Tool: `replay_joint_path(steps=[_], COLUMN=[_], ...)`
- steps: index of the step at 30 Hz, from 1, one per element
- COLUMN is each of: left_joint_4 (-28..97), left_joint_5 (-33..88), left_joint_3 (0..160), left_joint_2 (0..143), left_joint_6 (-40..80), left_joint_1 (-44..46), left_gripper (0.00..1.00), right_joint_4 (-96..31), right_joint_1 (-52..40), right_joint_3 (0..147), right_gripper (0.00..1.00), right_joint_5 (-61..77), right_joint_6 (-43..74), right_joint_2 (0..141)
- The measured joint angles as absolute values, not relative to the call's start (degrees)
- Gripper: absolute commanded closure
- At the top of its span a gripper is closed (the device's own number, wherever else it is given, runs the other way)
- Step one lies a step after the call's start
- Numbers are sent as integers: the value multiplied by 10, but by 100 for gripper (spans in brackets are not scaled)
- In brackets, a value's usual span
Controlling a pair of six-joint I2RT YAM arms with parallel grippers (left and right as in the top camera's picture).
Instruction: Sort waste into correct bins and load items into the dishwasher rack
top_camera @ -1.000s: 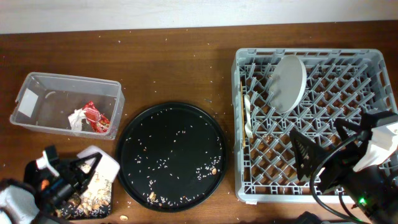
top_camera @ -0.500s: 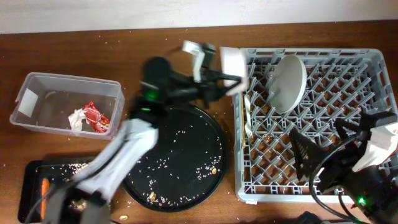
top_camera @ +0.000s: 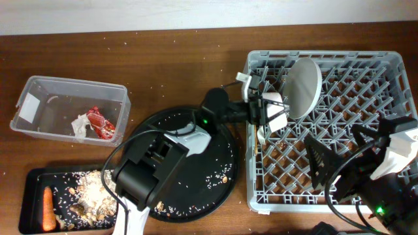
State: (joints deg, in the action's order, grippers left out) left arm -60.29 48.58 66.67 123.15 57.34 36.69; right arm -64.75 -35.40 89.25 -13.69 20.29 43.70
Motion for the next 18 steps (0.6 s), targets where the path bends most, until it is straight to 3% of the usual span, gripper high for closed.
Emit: replay_joint_path(steps=[4, 6, 10, 12, 14, 16, 18], left_joint_4=[-559, -457, -81, 226, 434, 624, 737], left_joint_5=[550, 559, 510, 399, 279, 164, 60], left_joint_3=[668, 671, 683, 688, 715, 748, 786], left_joint_2=[1229, 1209, 1075, 967, 865, 755, 677], left_joint_6=[577, 557, 421, 329, 263, 203, 154], left_joint_1=[302, 274, 215, 187, 157, 97, 17], left_gripper=[1, 1, 1, 1, 1, 1, 1], right_joint_4=[-647, -648, -649, -647, -648, -647, -648], right_joint_1=[-354, -354, -354, -354, -354, -353, -353], right_joint_3=[893, 893, 892, 892, 892, 892, 892], right_gripper=[1, 1, 1, 1, 1, 1, 1], right_joint_5=[-137, -137, -137, -137, -137, -137, -137], right_joint_6=[203, 203, 203, 203, 203, 203, 203], right_joint_2=[437, 437, 437, 437, 437, 437, 437])
